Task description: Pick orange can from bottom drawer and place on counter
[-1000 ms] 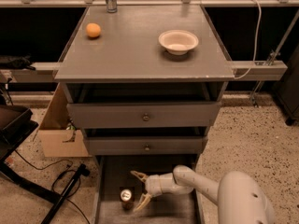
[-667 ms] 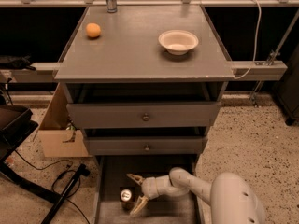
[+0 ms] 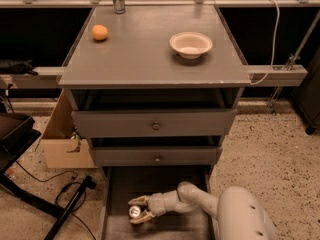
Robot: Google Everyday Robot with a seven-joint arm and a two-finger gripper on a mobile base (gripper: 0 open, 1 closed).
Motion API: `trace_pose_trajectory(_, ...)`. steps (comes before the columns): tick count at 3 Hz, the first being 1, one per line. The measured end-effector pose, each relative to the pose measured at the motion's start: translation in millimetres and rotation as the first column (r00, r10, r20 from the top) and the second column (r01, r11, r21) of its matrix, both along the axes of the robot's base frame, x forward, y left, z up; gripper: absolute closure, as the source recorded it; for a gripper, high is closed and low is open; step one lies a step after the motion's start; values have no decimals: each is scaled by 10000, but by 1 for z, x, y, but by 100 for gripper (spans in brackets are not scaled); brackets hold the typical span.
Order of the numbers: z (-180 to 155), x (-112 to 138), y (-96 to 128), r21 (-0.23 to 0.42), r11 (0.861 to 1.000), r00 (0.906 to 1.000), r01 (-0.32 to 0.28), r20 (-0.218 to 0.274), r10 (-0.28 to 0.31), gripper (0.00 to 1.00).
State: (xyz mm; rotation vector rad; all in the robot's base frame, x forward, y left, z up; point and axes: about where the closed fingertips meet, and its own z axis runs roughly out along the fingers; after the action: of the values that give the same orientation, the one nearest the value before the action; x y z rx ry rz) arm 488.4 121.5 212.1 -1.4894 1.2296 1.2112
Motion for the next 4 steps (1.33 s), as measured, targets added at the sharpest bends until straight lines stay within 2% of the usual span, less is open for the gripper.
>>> trace_pose_trajectory(1,0,0,0,0,10000,10000,0,0,0,65)
trace_pose_trajectory(2,5,-3,1,-26,10000,10000,-44,-30,44,96)
trace_pose_trajectory(3,37,-12,-6,-207,9997,9998,-164,-94,162,100)
trace_pose_trajectory(4,107,-13,-28,-216,9996,9991,169,-398,-178,100)
